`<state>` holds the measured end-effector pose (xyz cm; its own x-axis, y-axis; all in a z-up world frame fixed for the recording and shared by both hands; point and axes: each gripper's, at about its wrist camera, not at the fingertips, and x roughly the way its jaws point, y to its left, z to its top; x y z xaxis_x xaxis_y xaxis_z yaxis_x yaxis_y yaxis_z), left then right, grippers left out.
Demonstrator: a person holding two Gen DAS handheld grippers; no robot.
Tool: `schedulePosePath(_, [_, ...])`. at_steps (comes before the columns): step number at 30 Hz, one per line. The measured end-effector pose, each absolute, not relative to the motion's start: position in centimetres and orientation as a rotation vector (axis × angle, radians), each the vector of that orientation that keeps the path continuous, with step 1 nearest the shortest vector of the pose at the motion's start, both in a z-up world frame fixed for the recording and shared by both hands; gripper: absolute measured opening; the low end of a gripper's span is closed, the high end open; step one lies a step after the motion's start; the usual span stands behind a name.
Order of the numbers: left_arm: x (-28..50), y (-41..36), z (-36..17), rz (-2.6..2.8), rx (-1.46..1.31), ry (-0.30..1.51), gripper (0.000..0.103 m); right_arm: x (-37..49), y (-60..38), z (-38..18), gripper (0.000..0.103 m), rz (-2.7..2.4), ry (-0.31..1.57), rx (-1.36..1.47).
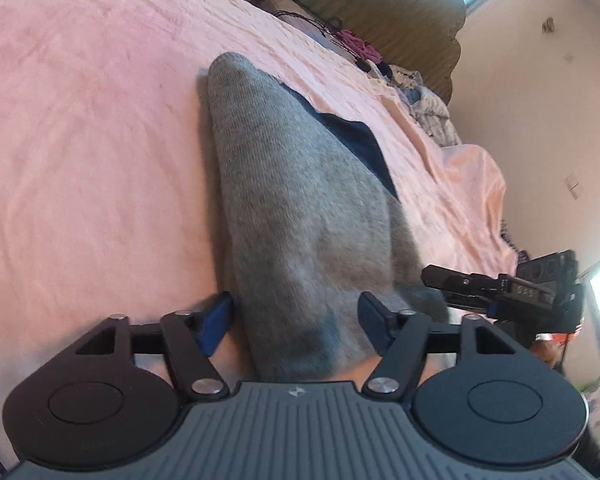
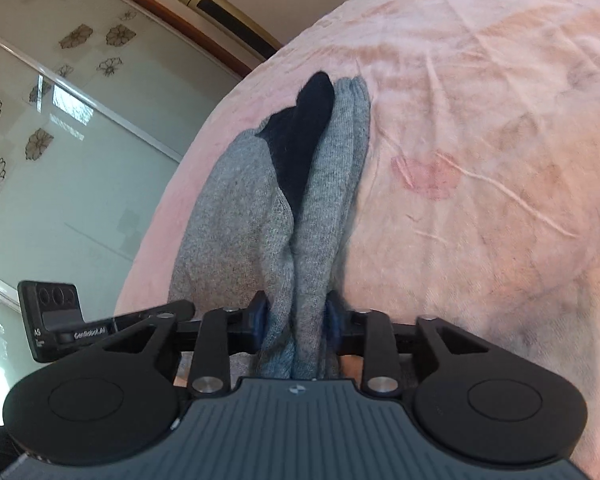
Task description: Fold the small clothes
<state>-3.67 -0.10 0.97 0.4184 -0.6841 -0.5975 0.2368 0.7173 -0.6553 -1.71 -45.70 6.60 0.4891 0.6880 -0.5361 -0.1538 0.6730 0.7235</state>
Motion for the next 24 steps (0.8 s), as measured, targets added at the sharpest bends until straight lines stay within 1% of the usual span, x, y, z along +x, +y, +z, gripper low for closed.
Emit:
schedulePosePath(1, [-4.3, 0.0, 0.8, -0.621, -0.548, 0.984, 0.074, -2.1, -45.8, 6.9, 0.059, 0.569, 0.924, 0.659])
schedulePosePath(2, [-4.7, -0.2, 0.6, -0.616, -0.549, 0.98, 0.072, -2.5, -45.7, 7.1, 0.06, 0.586, 0.927, 0.655])
schedulePosePath(3, [-5.0, -0.3, 0.7, -0.599, -0.531, 0.963, 0.064, -2.8, -45.4, 7.0, 0.06, 0.608, 0.945, 0.647])
schedulePosePath(4, [-5.1, -0.6, 0.7, -0.581, -0.493, 0.96, 0.053, -3.0, -44.9, 6.9, 0.058, 0.619, 0.968, 0.621])
schedulePosePath(5, [-4.9, -0.9, 0.8, -0.543, -0.434, 0.965, 0.025, -3.1, -44.3, 6.7, 0.046, 0.614, 0.982, 0.584])
schedulePosePath(6, [-4.7, -0.8, 0.8, -0.532, -0.397, 0.973, 0.018, -3.2, -44.0, 6.7, 0.038, 0.6, 0.982, 0.545])
schedulePosePath(7, [-4.4, -0.5, 0.8, -0.55, -0.383, 0.984, 0.017, -3.1, -44.1, 6.7, 0.023, 0.591, 0.998, 0.535])
schedulePosePath(10, [-4.5, -0.5, 1.3, -0.567, -0.284, 0.975, 0.016, -3.7, -44.5, 6.7, 0.016, 0.601, 0.995, 0.473])
schedulePosePath(11, [-4.6, -0.7, 1.5, -0.572, -0.248, 0.968, 0.017, -3.8, -44.5, 6.7, 0.015, 0.603, 0.988, 0.464])
schedulePosePath(13, [-4.8, -0.8, 2.0, -0.595, -0.219, 0.958, 0.019, -3.7, -44.2, 6.9, 0.019, 0.599, 0.987, 0.449])
schedulePosePath(14, [-4.6, -0.2, 2.4, -0.597, -0.251, 0.949, 0.027, -3.5, -44.2, 7.2, 0.031, 0.612, 0.994, 0.453])
schedulePosePath(15, [-4.2, 0.6, 2.7, -0.585, -0.301, 0.94, 0.044, -3.2, -44.3, 7.6, 0.039, 0.619, 0.999, 0.464])
schedulePosePath(16, [-3.8, 1.4, 3.0, -0.569, -0.359, 0.923, 0.058, -2.9, -44.6, 8.3, 0.061, 0.603, 0.979, 0.48])
schedulePosePath(17, [-3.1, 2.4, 3.3, -0.545, -0.431, 0.887, 0.087, -2.5, -45.1, 9.0, 0.082, 0.586, 0.93, 0.497])
schedulePosePath(18, [-2.4, 3.2, 3.5, -0.51, -0.493, 0.846, 0.097, -1.9, -45.7, 9.8, 0.088, 0.58, 0.868, 0.522])
schedulePosePath(19, [-1.4, 3.7, 3.6, -0.499, -0.541, 0.815, 0.097, -1.0, -46.2, 10.3, 0.093, 0.583, 0.826, 0.559])
schedulePosePath(21, [1.6, 3.7, 3.1, -0.492, -0.615, 0.837, 0.097, 1.9, -47.0, 10.3, 0.094, 0.587, 0.793, 0.637])
schedulePosePath(24, [5.5, 2.4, 1.8, -0.501, -0.698, 0.887, 0.097, 7.1, -46.7, 8.4, 0.094, 0.541, 0.848, 0.687])
